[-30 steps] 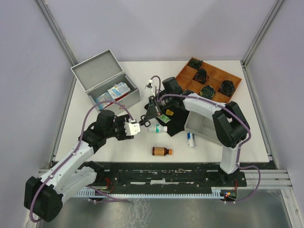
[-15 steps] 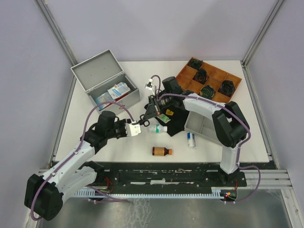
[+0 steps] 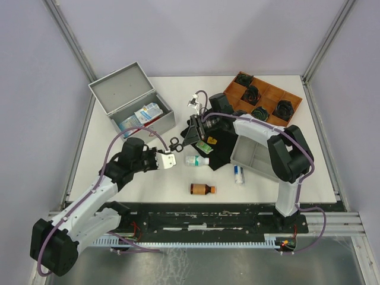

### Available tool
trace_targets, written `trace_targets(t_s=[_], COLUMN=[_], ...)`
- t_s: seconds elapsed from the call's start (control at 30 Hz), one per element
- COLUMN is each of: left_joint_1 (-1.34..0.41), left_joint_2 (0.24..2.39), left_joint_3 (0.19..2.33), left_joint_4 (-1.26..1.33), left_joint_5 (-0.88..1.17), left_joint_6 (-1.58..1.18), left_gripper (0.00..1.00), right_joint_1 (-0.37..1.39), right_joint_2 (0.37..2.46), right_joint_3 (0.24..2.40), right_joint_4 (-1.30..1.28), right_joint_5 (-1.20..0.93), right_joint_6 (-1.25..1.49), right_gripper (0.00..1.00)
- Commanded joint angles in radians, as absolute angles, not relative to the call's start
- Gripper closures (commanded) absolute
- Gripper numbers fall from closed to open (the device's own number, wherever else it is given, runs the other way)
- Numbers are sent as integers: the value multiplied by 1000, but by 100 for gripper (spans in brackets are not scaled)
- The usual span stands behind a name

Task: Organize the medicine kit

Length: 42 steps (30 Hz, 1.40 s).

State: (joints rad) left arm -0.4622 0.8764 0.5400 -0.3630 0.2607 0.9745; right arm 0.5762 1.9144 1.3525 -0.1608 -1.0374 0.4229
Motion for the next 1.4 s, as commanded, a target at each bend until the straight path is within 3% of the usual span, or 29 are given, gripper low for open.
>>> trace_targets(t_s=[0.0,0.27,0.67,0.87,1.13,1.37], left_joint_1=[-452,-297,-57,-26,-26,-26], left_joint_2=[882,1031,1470,1702,1930,1980], left_joint_3=[648,863,1270,1444,1635,1641], left_joint_4=[-385,-535,-754,-820,-898,-879], left_joint_5=[190,232,260,248,244,191], left_joint_6=[941,1015,1167,1172,1148,1126], left_gripper=[97,97,97,97,96,85], right_joint_1=[509,412,385,378,346,338], right_joint_2=[1870,1743,1529,1389,1360,1378], right_joint_3=[1382,1367,1277,1184,1160,1160], right_joint_4=[-164,-210,-494,-452,-421,-423], right_joint_5=[-1039,-1021,-913,-829,-853,-864], right_joint_6=[414,380,130,54,62,64], right_gripper=[50,47,47,47,47,47])
